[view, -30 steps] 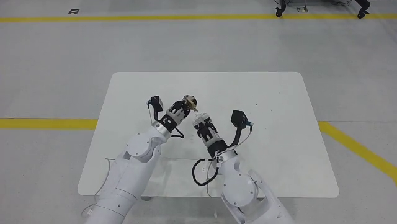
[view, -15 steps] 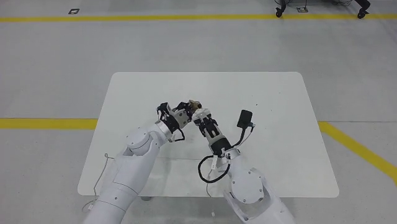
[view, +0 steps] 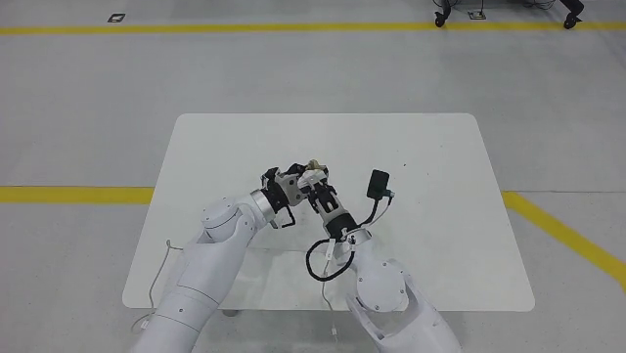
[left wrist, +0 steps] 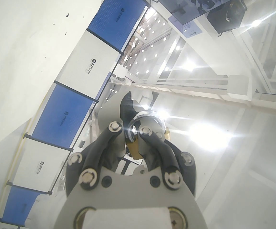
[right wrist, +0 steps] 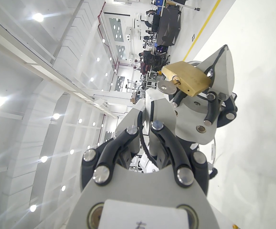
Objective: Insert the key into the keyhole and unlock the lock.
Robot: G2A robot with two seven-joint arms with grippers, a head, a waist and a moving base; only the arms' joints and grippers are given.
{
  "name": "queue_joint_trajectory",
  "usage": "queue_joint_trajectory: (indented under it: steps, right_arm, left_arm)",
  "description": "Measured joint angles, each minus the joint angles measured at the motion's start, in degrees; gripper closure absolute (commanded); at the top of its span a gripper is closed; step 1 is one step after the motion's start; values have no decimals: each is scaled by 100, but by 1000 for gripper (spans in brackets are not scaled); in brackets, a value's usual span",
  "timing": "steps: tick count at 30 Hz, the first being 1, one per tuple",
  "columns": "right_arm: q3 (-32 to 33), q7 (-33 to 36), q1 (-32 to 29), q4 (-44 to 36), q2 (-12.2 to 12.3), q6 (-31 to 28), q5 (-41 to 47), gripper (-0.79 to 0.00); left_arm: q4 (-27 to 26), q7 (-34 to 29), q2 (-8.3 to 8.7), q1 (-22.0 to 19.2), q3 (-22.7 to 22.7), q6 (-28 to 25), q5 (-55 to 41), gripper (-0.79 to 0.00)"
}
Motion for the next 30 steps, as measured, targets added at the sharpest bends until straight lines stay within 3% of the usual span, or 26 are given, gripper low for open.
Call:
queue_joint_trajectory:
  steps: [30]
  right_arm:
    - [307,13,-225,-196,-100,-67,166,0]
  left_arm:
    - [-23,-138,38,16,29,-28,-148,0]
